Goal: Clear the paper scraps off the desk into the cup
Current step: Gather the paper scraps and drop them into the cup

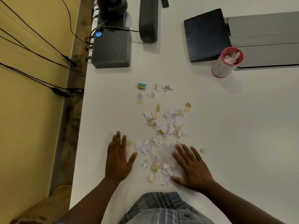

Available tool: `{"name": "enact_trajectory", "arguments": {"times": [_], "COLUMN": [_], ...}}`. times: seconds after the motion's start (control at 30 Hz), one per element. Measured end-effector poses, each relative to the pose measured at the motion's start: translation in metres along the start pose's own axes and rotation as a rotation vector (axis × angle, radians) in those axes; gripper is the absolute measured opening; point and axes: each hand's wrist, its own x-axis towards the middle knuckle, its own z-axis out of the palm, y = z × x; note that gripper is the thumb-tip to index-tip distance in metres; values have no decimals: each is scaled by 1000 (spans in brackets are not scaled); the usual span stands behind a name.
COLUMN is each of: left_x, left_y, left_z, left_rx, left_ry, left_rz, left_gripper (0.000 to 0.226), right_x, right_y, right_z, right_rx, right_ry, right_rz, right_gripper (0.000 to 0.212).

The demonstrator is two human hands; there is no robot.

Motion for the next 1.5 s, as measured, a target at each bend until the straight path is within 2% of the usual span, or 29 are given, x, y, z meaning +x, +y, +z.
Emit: {"name": "enact_trajectory", "arguments": {"times": [0.1,0.2,0.47,0.7,0.8,0.9,1.07,1.13,1.3,1.4,1.5], "left_x": [-21,-27,4,48,73,107,181,211,257,256,235], "left_y": [0,4,10,19,32,41,45,44,44,48,54], "left_z": [13,20,21,24,22,14,-11,-19,-23,-21,-20], "left_rx": [79,111,57,74,43,-28,-77,-82,11,7,-83], "left_ry": [-101,-149,-121,-117,-97,-63,80,53,-150,-151,-120], "left_rz": [74,73,40,132,169,227,192,157,148,200,305], "left_gripper": [89,90,86,83,82,88,89,88,85,74,59], "right_x": [3,17,53,88,108,127,168,189,249,264,248], "right_y": [-11,-16,8,38,44,49,64,68,61,55,48], "right_z": [10,9,-13,-28,-36,-46,-75,-88,-109,-110,-105], "right_rx": [-61,-98,-130,-113,-58,36,236,231,190,157,131], "right_ry": [-36,-45,-10,26,69,127,244,211,115,47,95], "right_rz": [-133,-138,33,179,284,312,391,349,204,144,50], "right_gripper": [88,81,67,68,75,82,78,75,72,63,45]}}
